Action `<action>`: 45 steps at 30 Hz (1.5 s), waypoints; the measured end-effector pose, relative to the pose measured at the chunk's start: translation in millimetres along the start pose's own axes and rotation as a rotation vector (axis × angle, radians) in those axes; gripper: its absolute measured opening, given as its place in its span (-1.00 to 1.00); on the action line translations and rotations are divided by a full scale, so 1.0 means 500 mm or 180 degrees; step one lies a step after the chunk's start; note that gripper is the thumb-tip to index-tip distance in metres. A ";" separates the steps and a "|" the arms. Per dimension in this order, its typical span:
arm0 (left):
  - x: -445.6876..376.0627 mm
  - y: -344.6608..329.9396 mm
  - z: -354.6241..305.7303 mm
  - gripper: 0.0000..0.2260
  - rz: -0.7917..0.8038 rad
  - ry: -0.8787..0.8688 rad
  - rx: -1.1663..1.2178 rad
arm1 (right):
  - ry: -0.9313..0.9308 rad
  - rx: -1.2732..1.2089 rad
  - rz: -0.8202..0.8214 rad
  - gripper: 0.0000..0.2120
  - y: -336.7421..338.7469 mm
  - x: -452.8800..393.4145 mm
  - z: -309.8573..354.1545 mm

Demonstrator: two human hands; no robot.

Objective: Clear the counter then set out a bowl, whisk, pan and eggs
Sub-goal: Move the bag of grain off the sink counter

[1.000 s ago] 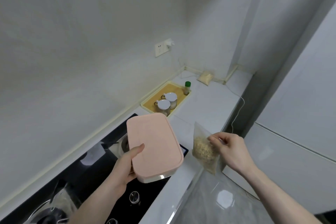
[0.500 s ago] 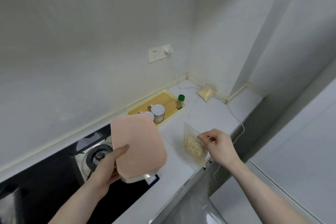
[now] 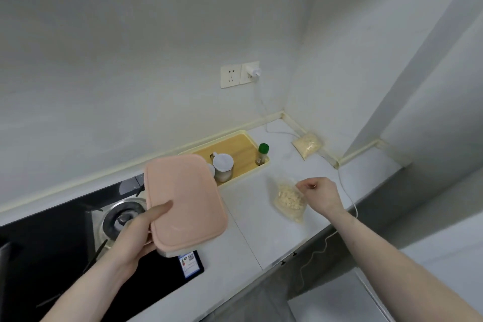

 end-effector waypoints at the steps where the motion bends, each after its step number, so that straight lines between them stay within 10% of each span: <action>1: -0.007 -0.005 -0.001 -0.62 -0.0049 -0.0003 0.0019 | -0.0034 0.0034 -0.0001 -0.88 -0.001 -0.020 -0.008; 45: -0.173 -0.290 -0.022 -0.58 -0.0660 -0.0162 0.0224 | -0.0202 0.1301 0.0148 -0.69 0.032 -0.703 -0.128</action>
Point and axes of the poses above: each hand's wrist, its own x-axis away from the middle knuckle, its own y-axis out of the back of the hand, z = x × y, the point moved 10 cm from there along -x, towards the middle knuckle, and after that the axes turned 12 degrees about x, right-handed, at the moved point
